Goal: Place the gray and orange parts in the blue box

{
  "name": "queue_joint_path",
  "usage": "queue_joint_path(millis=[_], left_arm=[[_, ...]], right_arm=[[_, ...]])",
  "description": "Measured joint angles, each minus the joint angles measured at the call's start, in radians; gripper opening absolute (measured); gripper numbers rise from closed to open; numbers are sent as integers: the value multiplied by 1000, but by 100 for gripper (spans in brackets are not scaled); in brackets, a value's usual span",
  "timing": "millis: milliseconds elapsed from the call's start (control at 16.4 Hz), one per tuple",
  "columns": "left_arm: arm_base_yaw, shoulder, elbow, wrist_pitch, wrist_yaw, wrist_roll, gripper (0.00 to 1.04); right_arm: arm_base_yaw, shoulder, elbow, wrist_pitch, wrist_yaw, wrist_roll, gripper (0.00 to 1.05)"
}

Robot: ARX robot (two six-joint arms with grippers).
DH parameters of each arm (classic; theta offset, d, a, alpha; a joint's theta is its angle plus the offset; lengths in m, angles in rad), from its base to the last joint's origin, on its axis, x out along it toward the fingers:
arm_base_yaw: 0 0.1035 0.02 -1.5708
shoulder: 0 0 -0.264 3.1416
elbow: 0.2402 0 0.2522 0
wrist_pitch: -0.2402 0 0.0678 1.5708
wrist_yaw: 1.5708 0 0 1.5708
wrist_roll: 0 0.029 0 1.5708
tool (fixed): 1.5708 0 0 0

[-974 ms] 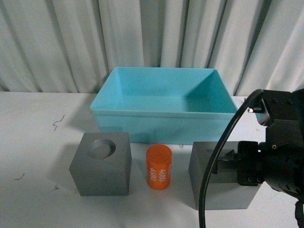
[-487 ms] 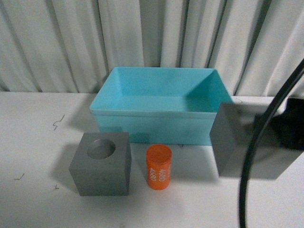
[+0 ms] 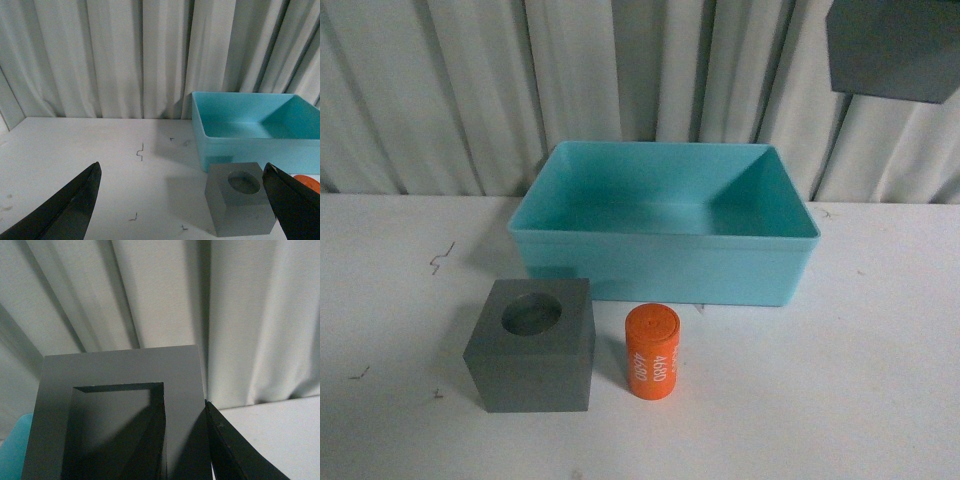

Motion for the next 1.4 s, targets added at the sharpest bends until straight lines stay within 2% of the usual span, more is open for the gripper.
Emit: queue_joint_path(millis=[304, 609, 913, 974, 1157, 1340, 1400], left_arm=[[0, 0, 0, 0, 0, 0, 98], [0, 0, 0, 0, 0, 0, 98], [0, 0, 0, 0, 0, 0, 98], [0, 0, 0, 0, 0, 0, 98], [0, 0, 0, 0, 0, 0, 98], [0, 0, 0, 0, 0, 0, 98], [0, 0, 0, 0, 0, 0, 98]], right_arm=[[80, 380, 336, -73, -23, 29, 18], [136, 576, 459, -163, 34, 64, 18], [144, 673, 570, -238, 68, 64, 18], [150, 685, 588, -257, 77, 61, 22], [157, 695, 625, -258, 85, 56, 61], [147, 592, 488, -115, 119, 48, 97], [135, 496, 406, -70, 120, 48, 99]])
